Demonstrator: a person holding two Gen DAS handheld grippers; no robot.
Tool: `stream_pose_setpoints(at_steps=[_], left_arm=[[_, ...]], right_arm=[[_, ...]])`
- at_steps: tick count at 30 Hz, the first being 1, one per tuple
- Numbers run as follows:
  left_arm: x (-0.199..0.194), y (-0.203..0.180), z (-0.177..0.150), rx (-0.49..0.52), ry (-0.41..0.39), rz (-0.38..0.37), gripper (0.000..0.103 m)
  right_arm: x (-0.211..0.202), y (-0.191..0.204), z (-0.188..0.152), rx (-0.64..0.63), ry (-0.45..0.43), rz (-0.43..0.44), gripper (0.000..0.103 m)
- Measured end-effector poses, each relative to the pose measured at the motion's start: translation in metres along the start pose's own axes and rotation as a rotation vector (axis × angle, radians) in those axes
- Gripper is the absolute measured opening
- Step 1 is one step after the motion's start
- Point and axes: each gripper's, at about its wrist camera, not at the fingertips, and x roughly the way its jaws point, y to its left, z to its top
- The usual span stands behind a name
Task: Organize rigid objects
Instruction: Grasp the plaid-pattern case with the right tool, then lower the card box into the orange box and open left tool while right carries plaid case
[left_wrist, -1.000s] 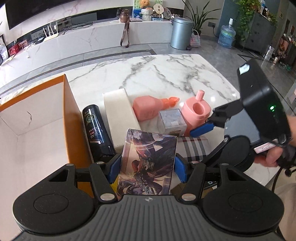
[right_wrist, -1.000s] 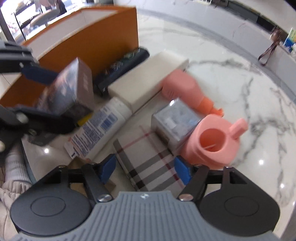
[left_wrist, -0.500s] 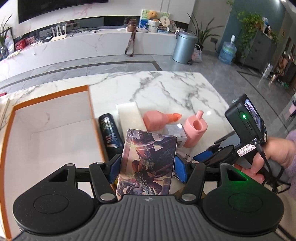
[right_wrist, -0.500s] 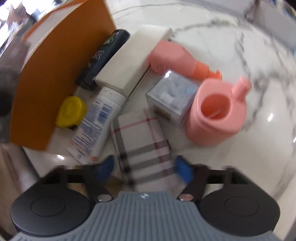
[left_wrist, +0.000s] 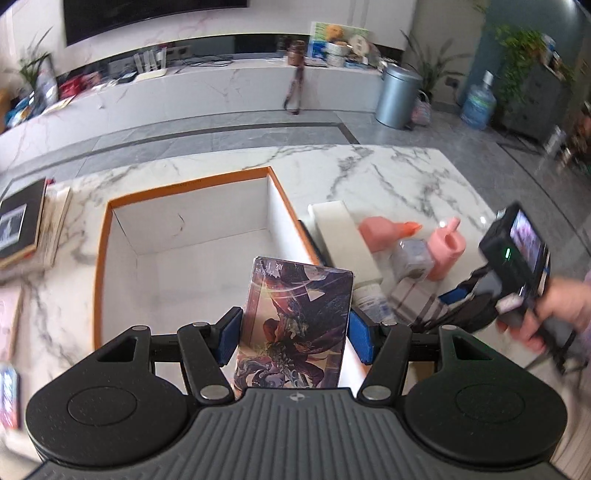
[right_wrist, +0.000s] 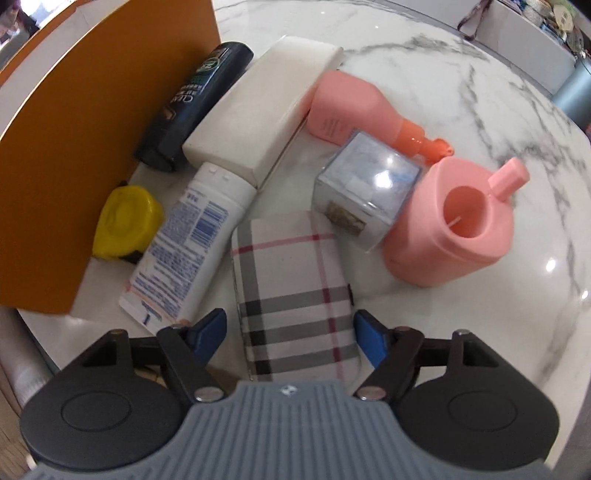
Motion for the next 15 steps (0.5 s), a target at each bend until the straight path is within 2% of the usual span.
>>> stream_pose_setpoints(at_steps=[3,7,11,15], left_arm=[[0.007,0.011,0.001,0.128,0.026,-0.003,0.069],[0.021,0.012,0.000,0.405,0.058,0.030,0.069],[0.042,0.017,0.005,0.626,0.092,0.055,0.069],[0.073,0.019,0.005,0.853,0.109,0.104,0.069]], right_arm=[[0.000,-0.001,0.002,0.013,0.017,-0.016,0.065],[-0.013,0.002,0.001,-0.021,-0.009,-0.047,0.065],[-0.045,0.009,0.009,-0.067,-0.055,-0.066,0.065],[-0.091,0.028,0.024,-0.127,-0.143,-0.032,0.065]])
